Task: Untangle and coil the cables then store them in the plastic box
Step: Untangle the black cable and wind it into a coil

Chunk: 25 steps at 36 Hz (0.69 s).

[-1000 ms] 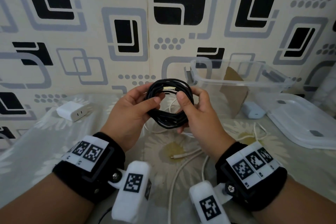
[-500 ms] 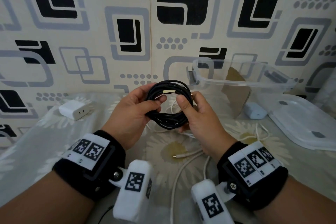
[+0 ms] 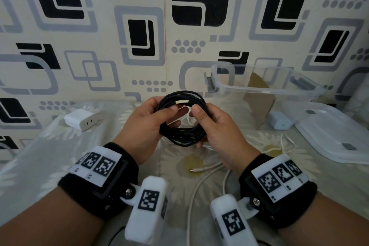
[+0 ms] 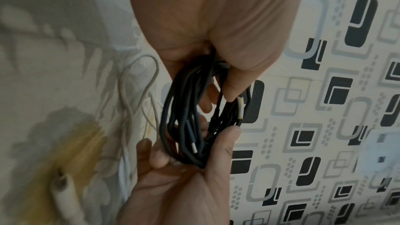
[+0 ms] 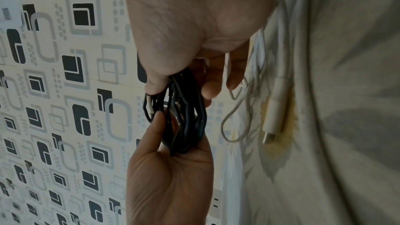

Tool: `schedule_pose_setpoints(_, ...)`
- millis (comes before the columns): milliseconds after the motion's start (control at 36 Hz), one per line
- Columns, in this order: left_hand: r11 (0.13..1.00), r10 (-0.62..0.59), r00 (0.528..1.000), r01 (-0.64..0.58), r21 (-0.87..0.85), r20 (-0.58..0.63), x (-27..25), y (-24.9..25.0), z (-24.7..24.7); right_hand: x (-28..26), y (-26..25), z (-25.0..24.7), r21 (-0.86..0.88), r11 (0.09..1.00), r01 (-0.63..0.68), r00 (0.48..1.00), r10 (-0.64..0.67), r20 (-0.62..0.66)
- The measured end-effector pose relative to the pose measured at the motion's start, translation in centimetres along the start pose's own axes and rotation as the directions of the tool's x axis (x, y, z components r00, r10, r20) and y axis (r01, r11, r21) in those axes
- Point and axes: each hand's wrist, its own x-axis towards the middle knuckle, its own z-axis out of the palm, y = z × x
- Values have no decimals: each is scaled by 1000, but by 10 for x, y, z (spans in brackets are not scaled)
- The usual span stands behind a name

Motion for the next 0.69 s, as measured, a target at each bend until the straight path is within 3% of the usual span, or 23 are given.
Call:
schedule_pose_setpoints(472, 980, -46, 996, 59, -192, 74, 2, 0, -2, 0, 3, 1, 25, 998, -52, 998, 51, 41)
schedule_pose_setpoints(694, 958, -116, 968, 169, -233, 224, 1, 0, -9, 3, 5, -5, 141, 972, -186, 982, 178, 68)
